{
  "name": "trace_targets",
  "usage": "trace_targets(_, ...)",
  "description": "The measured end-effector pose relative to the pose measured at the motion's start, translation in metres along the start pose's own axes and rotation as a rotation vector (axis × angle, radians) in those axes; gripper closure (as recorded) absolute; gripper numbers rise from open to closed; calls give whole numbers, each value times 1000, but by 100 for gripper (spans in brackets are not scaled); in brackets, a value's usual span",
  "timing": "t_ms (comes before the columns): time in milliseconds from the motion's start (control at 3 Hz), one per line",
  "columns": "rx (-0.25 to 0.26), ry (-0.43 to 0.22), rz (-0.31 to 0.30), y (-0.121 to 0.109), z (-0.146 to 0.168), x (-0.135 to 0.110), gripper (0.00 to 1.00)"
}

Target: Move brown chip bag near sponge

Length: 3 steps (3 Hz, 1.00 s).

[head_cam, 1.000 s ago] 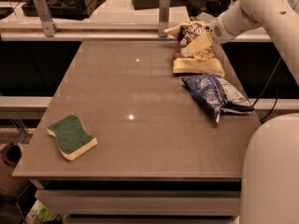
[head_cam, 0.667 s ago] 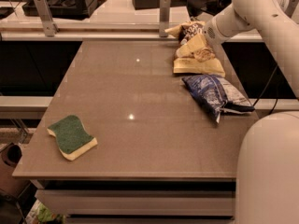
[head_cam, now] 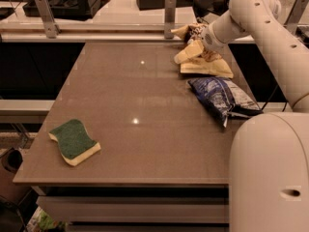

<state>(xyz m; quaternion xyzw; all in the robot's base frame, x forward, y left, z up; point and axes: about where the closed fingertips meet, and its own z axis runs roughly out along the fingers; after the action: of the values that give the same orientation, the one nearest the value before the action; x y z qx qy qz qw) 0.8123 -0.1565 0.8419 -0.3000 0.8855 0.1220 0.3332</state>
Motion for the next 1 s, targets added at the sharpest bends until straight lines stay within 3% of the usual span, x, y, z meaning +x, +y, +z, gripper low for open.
trace_targets(333,-31,29,-6,6,20,2,19)
trace_targets(1000,-35,33,-6,7,22,1,65)
